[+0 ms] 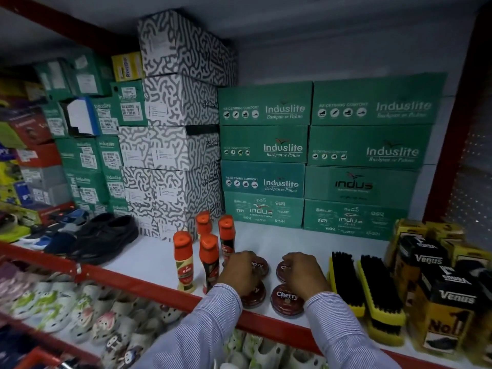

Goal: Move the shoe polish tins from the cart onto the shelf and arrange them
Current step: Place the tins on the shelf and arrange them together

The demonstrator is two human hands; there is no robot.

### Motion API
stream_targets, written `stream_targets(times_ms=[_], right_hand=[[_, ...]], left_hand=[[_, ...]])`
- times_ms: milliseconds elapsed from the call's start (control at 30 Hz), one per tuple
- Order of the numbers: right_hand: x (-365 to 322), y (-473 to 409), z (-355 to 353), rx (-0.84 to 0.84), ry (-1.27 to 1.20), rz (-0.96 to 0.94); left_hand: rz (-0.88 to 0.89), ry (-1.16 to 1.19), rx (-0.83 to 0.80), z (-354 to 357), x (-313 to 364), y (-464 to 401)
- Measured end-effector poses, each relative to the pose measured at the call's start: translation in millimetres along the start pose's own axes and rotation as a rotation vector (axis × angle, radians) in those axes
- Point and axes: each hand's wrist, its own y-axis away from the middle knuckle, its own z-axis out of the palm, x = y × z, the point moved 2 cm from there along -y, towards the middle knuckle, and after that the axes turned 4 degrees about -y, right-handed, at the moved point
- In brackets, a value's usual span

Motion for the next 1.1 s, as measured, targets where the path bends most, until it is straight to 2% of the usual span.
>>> stream_targets(times_ms=[167,633,900,1000,1100], right_hand=[[3,-11,8,-0.059,0.002,0.044],[5,-8,12,-0.011,0.009,0.012],[3,-7,10,-0.051,0.013,-0.003],[1,-3,4,-0.020,0.006,-0.043],[-3,6,-8,0.040,-0.004,-0.060]], left_hand=[[0.000,0.022,-0.012,10,-10,-12],[0.031,0.013,0.034,22,-16,-18],[0.038,0.020,0.013,16,-11,-12],[0.039,0.047,0.008,6,-7,-8],[0.081,0.031,0.073,-6,-2,1]])
